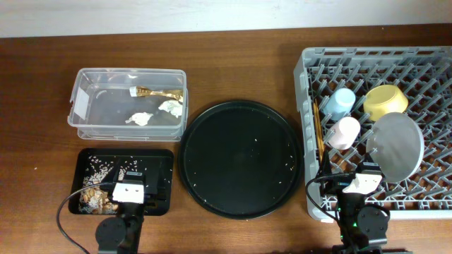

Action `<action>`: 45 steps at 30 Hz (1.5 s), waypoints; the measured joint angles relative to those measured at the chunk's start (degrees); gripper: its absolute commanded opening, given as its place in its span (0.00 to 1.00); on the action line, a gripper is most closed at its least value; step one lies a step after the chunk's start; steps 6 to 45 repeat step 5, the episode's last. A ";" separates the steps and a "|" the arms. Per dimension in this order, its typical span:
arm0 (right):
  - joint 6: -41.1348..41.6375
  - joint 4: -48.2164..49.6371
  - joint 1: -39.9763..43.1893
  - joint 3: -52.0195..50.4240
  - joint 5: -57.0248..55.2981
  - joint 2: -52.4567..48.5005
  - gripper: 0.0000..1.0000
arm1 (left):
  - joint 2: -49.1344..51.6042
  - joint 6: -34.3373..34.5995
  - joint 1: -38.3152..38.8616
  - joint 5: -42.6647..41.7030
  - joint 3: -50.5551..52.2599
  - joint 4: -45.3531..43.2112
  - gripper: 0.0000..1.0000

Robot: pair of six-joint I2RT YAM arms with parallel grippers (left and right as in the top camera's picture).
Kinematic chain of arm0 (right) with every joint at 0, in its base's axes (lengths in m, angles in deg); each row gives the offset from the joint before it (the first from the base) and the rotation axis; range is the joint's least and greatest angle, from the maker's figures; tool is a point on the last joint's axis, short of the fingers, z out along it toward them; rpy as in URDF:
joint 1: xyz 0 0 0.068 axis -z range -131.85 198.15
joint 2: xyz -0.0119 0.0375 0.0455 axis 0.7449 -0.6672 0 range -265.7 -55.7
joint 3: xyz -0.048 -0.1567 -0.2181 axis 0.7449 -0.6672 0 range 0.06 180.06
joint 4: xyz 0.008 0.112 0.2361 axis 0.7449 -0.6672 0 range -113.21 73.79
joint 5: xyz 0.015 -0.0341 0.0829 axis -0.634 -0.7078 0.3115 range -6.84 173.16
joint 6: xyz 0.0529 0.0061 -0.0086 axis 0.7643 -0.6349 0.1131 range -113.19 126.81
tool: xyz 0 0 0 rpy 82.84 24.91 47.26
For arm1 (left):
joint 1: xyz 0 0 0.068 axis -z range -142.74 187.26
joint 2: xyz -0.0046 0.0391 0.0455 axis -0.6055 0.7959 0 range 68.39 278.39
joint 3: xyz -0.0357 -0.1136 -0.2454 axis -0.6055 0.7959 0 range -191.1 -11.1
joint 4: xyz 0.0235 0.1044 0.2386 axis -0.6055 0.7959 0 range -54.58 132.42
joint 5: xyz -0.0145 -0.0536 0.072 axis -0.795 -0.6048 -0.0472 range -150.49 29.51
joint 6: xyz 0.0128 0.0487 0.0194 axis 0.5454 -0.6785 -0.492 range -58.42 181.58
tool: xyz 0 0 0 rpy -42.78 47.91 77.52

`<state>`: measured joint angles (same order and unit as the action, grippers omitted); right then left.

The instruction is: Sort waste into correct bins and load items into the dishwasher rack

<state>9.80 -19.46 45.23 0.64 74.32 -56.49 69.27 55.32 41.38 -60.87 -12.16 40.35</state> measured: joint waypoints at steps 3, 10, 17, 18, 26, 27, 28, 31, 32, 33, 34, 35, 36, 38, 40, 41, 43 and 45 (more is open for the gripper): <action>0.02 0.00 0.00 0.00 0.00 0.00 0.98 | 0.00 0.00 0.00 0.00 0.00 0.00 0.99; 0.02 0.00 0.00 0.00 0.00 0.00 0.98 | 0.00 0.00 0.00 0.00 0.00 0.00 0.99; 0.02 0.00 0.00 0.00 0.00 0.00 0.98 | 0.00 0.00 0.00 0.00 0.00 0.00 0.99; 0.02 0.00 0.00 0.00 0.00 0.00 0.98 | 0.00 0.00 0.00 0.00 0.00 0.00 0.99; 0.02 0.00 0.00 0.00 0.00 0.00 0.98 | 0.00 0.00 0.00 0.00 0.00 0.00 0.99; 0.02 0.00 0.00 0.00 0.00 0.00 0.98 | 0.00 0.00 0.00 0.00 0.00 0.00 0.99; 0.02 0.00 0.00 0.00 0.00 0.00 0.98 | 0.00 0.00 0.00 0.00 0.00 0.00 0.99; 0.02 0.00 0.00 0.00 0.00 0.00 0.98 | 0.00 0.00 0.00 0.00 0.00 0.00 0.99; 0.02 0.00 0.00 0.00 0.00 0.00 0.98 | 0.00 0.00 0.00 0.00 0.00 0.00 0.99; 0.02 0.00 0.00 0.00 0.00 0.00 0.98 | 0.00 0.00 0.00 0.00 0.00 0.00 0.99; 0.02 0.00 0.00 0.00 0.00 0.00 0.98 | 0.00 0.00 0.00 0.00 0.00 0.00 0.99; 0.02 0.00 0.00 0.00 0.00 0.00 0.98 | 0.00 0.00 0.00 0.00 0.00 0.00 0.99; 0.02 0.00 0.00 0.00 0.00 0.00 0.98 | 0.00 0.00 0.00 0.00 0.00 0.00 0.99; 0.02 0.00 0.00 0.00 0.00 0.00 0.98 | 0.00 0.00 0.00 0.00 0.00 0.00 0.99; 0.02 0.00 0.00 0.00 0.00 0.00 0.98 | 0.00 0.00 0.00 0.00 0.00 0.00 0.99; 0.02 0.00 0.00 0.00 0.00 0.00 0.98 | 0.00 0.00 0.00 0.00 0.00 0.00 0.99; 0.02 0.00 0.00 0.00 0.00 0.00 0.98 | 0.00 0.00 0.00 0.00 0.00 0.00 0.99; 0.02 0.00 0.00 0.00 0.00 0.00 0.98 | 0.00 0.00 0.00 0.00 0.00 0.00 0.99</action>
